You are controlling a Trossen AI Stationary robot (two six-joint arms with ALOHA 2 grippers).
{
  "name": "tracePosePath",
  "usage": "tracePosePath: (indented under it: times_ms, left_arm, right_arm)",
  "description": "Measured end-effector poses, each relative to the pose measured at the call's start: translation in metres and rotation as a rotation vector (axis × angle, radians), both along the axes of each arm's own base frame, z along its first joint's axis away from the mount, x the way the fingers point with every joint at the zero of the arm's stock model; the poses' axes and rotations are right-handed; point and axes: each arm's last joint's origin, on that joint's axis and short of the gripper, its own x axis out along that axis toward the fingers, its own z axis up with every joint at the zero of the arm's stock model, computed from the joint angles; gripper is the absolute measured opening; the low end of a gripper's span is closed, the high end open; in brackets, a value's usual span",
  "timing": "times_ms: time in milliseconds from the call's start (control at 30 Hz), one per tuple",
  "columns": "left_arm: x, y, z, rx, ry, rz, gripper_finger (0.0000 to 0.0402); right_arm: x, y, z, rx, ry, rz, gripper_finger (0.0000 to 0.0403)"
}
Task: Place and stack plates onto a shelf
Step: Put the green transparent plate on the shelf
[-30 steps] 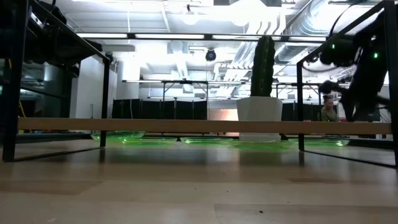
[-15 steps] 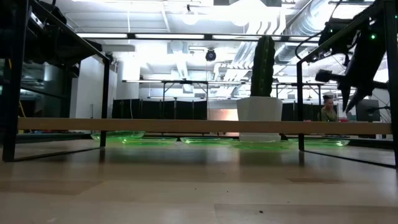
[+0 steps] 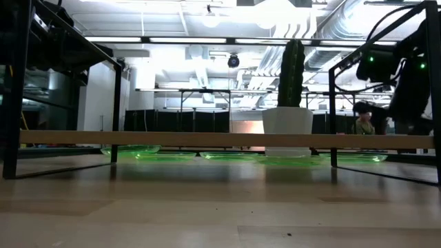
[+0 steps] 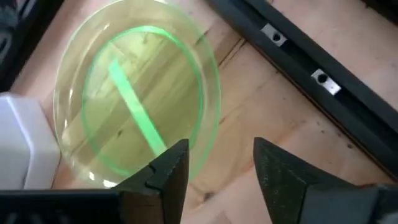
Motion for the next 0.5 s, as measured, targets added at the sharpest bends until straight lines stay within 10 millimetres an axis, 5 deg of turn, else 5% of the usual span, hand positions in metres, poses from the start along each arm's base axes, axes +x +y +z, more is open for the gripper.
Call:
tracePosePath:
  times_ms: [500]
  left_arm:
    - [0.0, 0.0, 0.0, 0.0, 0.0, 0.0, 0.0]
  right_arm:
    - [0.012, -0.015, -0.027, -0.033, -0.081, -0.193, 0.0138]
